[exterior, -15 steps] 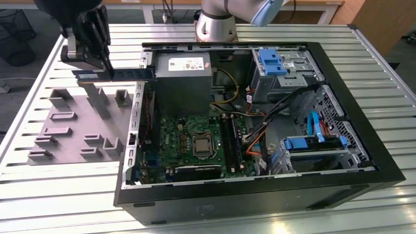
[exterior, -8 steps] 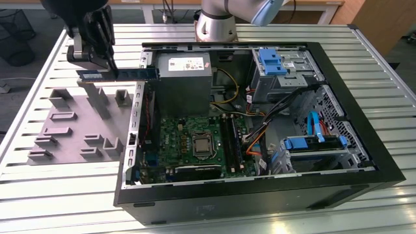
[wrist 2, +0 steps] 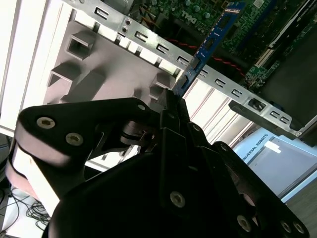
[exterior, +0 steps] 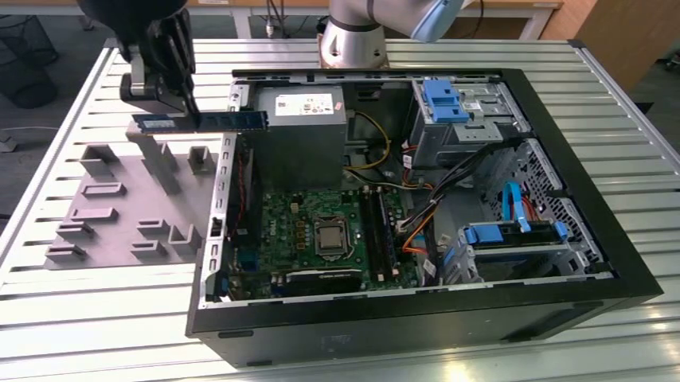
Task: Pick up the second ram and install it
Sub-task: 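Pick up the second ram and move it above second insertion slot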
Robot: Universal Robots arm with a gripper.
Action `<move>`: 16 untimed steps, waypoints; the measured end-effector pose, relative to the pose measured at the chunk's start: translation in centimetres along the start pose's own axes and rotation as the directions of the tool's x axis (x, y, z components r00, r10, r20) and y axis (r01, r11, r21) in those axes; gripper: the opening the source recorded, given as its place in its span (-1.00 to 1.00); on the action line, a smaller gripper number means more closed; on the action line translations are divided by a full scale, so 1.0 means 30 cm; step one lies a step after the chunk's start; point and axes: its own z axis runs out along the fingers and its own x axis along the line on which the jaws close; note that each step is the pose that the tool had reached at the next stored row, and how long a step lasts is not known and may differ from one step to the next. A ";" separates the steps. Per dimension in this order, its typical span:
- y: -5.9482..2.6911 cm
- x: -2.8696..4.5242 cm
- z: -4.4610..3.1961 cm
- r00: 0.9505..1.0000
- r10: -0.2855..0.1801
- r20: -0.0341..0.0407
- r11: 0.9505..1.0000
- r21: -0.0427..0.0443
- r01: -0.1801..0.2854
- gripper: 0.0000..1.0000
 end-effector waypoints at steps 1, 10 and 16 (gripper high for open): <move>-0.003 0.000 0.000 1.000 0.000 0.000 1.000 0.000 0.000 -0.72; -0.026 0.000 0.000 1.000 0.000 0.000 1.000 0.000 0.000 -0.72; -0.043 -0.001 0.000 1.000 0.000 0.000 1.000 0.000 0.000 -0.72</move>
